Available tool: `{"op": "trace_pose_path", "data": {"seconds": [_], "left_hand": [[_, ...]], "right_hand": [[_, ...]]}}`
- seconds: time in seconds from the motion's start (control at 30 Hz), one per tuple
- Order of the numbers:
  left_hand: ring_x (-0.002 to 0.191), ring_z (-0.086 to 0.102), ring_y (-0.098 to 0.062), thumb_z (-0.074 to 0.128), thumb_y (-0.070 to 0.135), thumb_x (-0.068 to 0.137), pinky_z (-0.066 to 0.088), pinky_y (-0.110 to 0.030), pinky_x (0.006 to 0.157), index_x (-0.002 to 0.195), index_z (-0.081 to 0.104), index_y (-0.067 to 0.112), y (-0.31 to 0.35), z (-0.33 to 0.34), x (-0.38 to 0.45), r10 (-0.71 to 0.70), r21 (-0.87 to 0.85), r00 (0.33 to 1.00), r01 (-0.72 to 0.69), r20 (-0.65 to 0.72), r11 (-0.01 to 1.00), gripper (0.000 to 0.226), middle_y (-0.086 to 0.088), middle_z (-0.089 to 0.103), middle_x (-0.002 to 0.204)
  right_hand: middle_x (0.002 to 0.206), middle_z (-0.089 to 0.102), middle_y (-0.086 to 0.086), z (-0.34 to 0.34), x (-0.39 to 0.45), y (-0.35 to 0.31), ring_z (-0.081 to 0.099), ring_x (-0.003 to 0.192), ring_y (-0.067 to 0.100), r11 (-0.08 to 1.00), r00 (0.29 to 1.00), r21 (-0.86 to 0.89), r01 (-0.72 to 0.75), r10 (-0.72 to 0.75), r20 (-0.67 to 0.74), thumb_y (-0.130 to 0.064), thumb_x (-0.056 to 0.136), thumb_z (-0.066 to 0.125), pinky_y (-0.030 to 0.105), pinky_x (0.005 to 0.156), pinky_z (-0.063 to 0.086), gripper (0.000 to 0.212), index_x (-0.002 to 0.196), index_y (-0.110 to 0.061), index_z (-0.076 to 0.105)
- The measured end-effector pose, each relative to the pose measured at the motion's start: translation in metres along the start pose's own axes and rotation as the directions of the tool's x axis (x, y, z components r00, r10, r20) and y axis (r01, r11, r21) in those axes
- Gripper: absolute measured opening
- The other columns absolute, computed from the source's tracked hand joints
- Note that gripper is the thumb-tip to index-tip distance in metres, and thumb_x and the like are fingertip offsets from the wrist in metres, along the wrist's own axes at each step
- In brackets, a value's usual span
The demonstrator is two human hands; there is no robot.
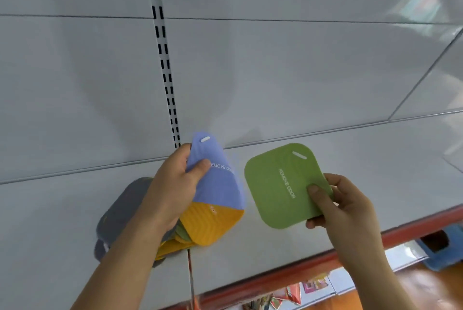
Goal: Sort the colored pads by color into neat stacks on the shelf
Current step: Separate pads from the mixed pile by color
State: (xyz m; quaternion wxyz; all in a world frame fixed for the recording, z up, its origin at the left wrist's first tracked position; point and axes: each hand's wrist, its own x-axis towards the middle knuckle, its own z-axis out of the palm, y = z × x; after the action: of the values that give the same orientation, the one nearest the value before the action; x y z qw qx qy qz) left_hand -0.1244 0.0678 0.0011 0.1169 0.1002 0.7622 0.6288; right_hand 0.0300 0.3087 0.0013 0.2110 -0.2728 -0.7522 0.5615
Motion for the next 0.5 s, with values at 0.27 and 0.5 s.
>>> {"op": "trace_pose_path", "data": {"seconds": [0.27, 0.5], "left_hand": [[0.113, 0.073, -0.021, 0.068, 0.020, 0.098, 0.051, -0.060, 0.107, 0.122, 0.070, 0.035, 0.032, 0.136, -0.023, 0.050, -0.042, 0.980, -0.043, 0.190, 0.998, 0.028, 0.007, 0.079, 0.117], [0.118, 0.071, -0.025, 0.063, 0.013, 0.104, 0.048, -0.063, 0.110, 0.122, 0.070, 0.038, 0.057, 0.286, -0.044, 0.070, -0.092, 0.969, -0.049, 0.236, 0.995, 0.032, 0.004, 0.077, 0.124]], "right_hand": [[0.088, 0.078, 0.006, -0.112, 0.004, 0.043, 0.073, 0.063, 0.033, 0.979, 0.984, 0.198, -0.054, 0.087, -0.157, -0.013, 0.097, 0.067, 0.049, 0.068, 0.063, 0.013, 0.098, -0.024, 0.072], [0.087, 0.078, -0.001, -0.252, 0.031, 0.080, 0.071, 0.057, 0.030, 0.969, 0.966, 0.247, -0.029, 0.091, -0.242, -0.012, 0.098, 0.067, 0.050, 0.069, 0.063, 0.018, 0.097, -0.029, 0.072]]}}
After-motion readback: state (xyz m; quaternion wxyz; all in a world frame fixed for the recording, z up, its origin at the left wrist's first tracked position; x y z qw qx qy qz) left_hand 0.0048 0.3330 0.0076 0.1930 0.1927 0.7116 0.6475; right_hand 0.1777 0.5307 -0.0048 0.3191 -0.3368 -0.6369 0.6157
